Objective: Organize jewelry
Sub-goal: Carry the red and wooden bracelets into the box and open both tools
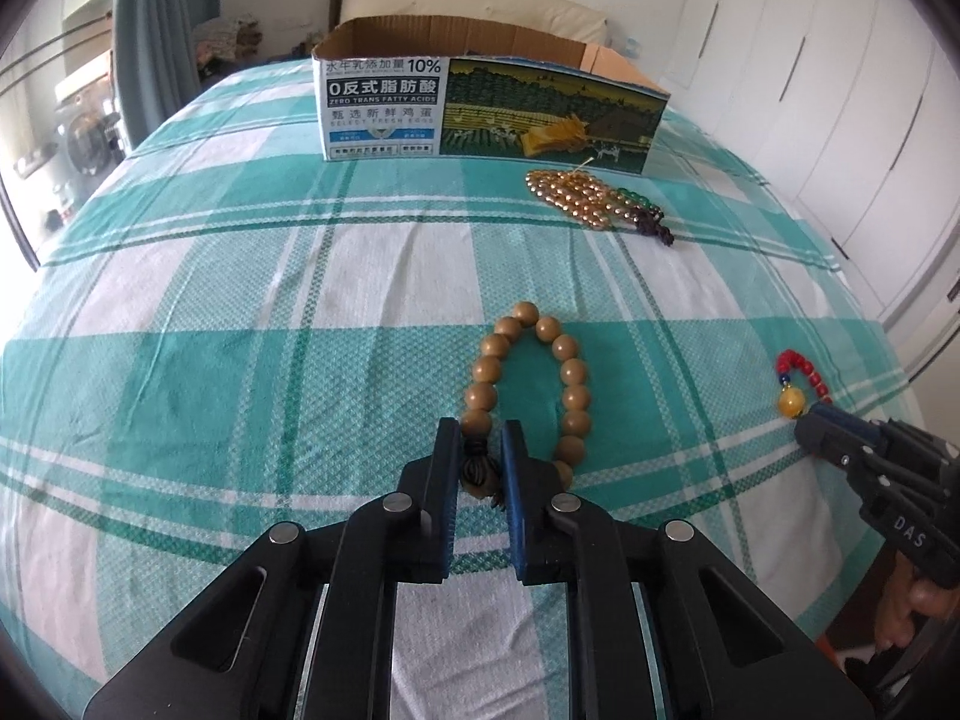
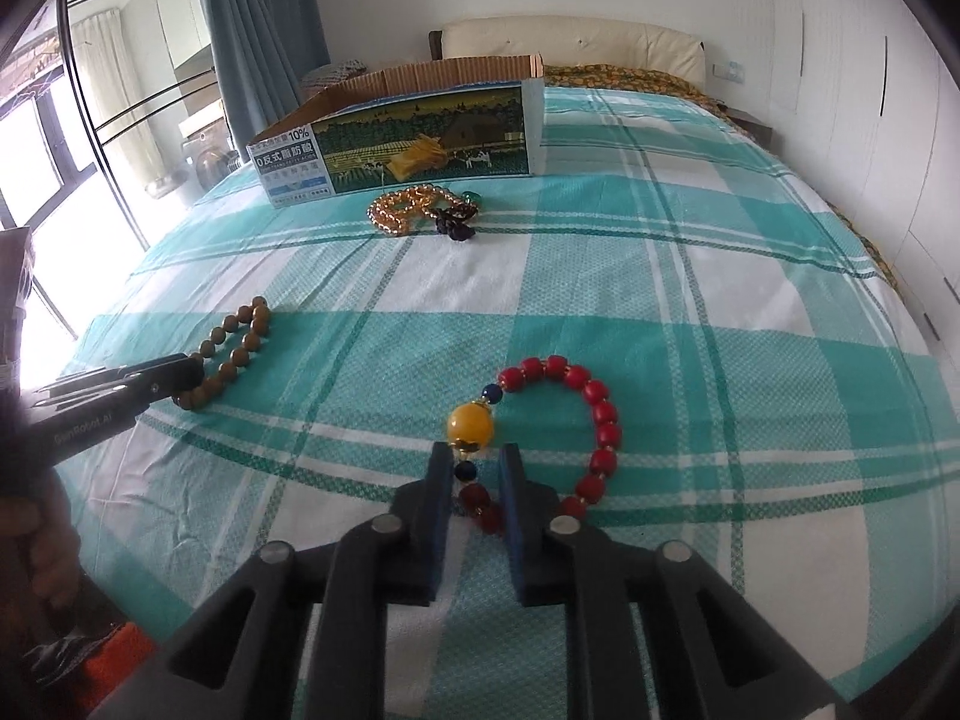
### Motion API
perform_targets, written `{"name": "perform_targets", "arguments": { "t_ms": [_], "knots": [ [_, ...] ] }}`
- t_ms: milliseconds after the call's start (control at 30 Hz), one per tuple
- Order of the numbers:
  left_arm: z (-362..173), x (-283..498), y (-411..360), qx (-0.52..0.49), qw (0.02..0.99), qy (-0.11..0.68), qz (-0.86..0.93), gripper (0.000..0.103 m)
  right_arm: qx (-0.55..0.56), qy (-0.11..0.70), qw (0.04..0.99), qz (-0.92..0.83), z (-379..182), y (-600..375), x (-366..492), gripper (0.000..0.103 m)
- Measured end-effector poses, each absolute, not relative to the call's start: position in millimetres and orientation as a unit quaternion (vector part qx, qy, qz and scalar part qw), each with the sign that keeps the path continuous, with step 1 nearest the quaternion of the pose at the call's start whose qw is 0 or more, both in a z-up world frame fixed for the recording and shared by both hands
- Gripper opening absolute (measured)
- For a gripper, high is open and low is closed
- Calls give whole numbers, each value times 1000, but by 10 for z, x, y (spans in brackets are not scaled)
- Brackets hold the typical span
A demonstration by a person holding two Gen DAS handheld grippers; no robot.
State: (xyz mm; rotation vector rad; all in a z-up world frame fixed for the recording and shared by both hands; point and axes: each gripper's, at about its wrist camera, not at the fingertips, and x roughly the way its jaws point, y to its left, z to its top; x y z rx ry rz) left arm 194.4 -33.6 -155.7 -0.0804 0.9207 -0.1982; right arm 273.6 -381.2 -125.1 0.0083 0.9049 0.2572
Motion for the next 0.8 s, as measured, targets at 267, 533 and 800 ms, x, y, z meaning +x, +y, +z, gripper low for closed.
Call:
{"name": "perform_targets", "arguments": {
  "t_ms": [267, 533, 800],
  "knots": [
    [-1542, 1910, -296, -52, 889, 445, -100, 34, -8, 432, 895, 114, -1270, -3623, 2885, 45],
    [-1534, 1906, -405, -25, 888, 447, -107, 12, 0, 434, 896, 94, -1255, -3708, 2878, 17],
    [-1097, 1952, -337, -70, 886, 435, -146, 12, 81, 410, 898, 138, -725, -4024, 2866, 17]
  ]
}}
